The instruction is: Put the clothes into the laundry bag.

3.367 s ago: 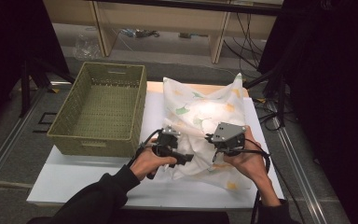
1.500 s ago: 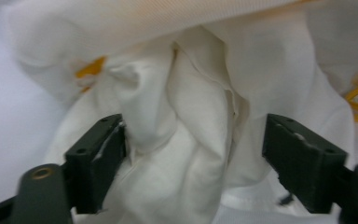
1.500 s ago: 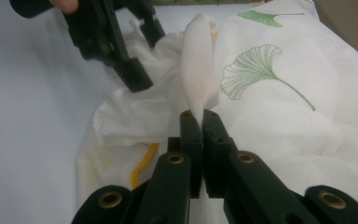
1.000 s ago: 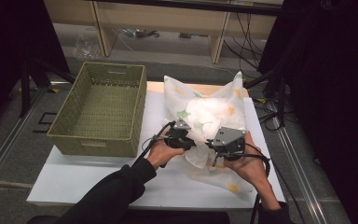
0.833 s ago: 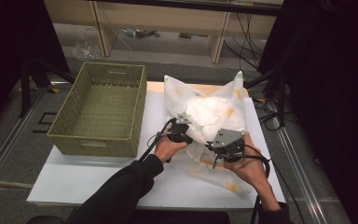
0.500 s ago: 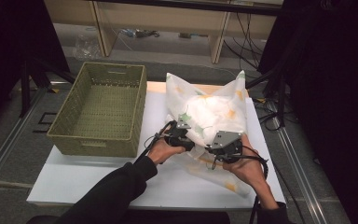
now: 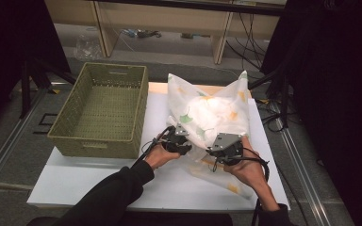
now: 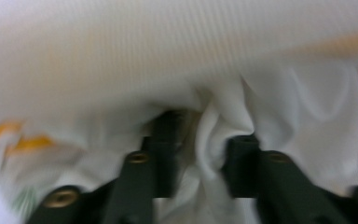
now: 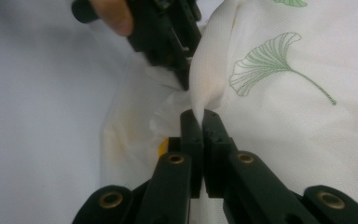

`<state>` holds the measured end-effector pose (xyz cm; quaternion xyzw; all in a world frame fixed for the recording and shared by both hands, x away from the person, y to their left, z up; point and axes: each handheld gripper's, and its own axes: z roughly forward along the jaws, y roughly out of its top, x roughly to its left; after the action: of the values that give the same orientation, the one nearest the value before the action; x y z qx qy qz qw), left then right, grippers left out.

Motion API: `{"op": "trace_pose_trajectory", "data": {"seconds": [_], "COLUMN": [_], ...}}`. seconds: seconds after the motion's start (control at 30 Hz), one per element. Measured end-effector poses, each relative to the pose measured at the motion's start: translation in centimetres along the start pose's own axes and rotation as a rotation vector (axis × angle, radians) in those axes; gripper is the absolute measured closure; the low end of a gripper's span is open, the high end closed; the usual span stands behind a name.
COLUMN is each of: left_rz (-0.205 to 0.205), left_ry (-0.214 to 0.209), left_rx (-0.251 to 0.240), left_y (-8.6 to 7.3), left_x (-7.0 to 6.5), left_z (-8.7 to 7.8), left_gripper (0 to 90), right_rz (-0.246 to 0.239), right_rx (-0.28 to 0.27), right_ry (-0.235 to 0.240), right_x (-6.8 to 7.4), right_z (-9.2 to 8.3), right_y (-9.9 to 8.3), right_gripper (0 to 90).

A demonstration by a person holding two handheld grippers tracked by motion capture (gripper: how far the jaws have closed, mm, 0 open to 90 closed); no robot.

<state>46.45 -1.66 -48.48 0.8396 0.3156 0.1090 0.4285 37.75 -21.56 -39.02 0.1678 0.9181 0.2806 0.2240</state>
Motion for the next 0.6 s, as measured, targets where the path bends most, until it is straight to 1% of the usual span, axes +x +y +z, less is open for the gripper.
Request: {"op": "trace_pose_trajectory", "data": {"seconds": [0.03, 0.07, 0.1, 0.13, 0.17, 0.2, 0.23, 0.27, 0.3, 0.33, 0.37, 0.4, 0.43, 0.47, 0.5, 0.53, 0.57, 0.6], "left_rz": [-0.036, -0.053, -0.065, -0.044, -0.038, -0.045, -0.063, -0.086, -0.084, -0.079, -0.085, -0.109, -0.132, -0.156, -0.155, -0.138, -0.127, -0.113], "left_ry": [-0.011, -0.02, -0.023, -0.018, -0.021, -0.023, -0.033, -0.048, -0.046, -0.034, -0.016, -0.004, -0.011, -0.033, -0.037, -0.029, -0.022, -0.02], "left_rx": [-0.028, -0.039, -0.053, -0.06, -0.071, -0.086, -0.117, -0.144, -0.155, -0.155, -0.138, -0.107, -0.086, -0.089, -0.081, -0.071, -0.058, -0.044], "left_y": [0.2, 0.4, 0.7, 1.0, 1.4, 1.6, 2.0, 2.3, 2.4, 2.2, 2.0, 1.6, 1.3, 1.0, 0.9, 1.0, 1.0, 1.1], "left_x": [0.0, 0.0, -0.3, -0.6, -0.8, -1.0, -1.1, -1.2, -0.9, -0.4, 0.0, 0.6, 1.0, 1.0, 1.0, 1.0, 0.9, 0.7], "left_z": [0.3, 0.4, 0.6, 0.7, 0.6, 0.6, 0.5, 0.5, 0.6, 1.1, 1.5, 1.9, 2.2, 2.3, 2.1, 1.7, 1.4, 0.8], "left_gripper": [82.7, 84.3, 84.8, 85.1, 85.3, 85.3, 85.4, 85.4, 85.3, 85.2, 84.7, 83.9, 82.7, 82.0, 81.5, 80.5, 78.0, 73.3], "right_rz": [-0.009, -0.018, -0.039, -0.036, -0.044, -0.044, -0.035, -0.029, -0.008, -0.005, -0.001, 0.004, -0.004, -0.03, -0.043, -0.042, -0.017, -0.015], "right_rx": [0.004, 0.008, -0.004, -0.007, -0.01, -0.013, -0.024, -0.024, -0.021, -0.025, -0.017, -0.019, -0.007, -0.002, 0.011, 0.023, 0.036, 0.033], "right_ry": [-0.001, -0.006, 0.002, 0.004, 0.008, 0.01, 0.0, 0.027, 0.018, 0.011, 0.019, 0.014, 0.015, 0.016, 0.022, 0.026, 0.022, 0.018], "right_x": [-0.1, -0.2, -0.3, -0.2, -0.3, -0.3, -0.2, -0.3, -0.2, -0.2, -0.3, -0.2, -0.3, -0.2, -0.1, 0.0, 0.0, -0.2], "right_z": [0.0, -0.1, -0.1, -0.2, -0.3, -0.5, -0.5, -0.8, -1.0, -1.0, -1.1, -0.9, -0.7, -0.2, 0.3, 0.6, 0.6, 0.6], "right_y": [0.0, -0.1, 0.0, 0.0, 0.0, 0.0, 0.1, 0.2, 0.2, 0.1, 0.0, 0.0, -0.1, -0.1, -0.3, -0.4, -0.6, -0.7], "right_gripper": [89.9, 89.9, 89.9, 89.9, 90.0, 90.0, 90.0, 90.0, 90.0, 90.0, 90.0, 90.0, 90.0, 90.0, 90.0, 90.0, 90.0, 90.0]}}
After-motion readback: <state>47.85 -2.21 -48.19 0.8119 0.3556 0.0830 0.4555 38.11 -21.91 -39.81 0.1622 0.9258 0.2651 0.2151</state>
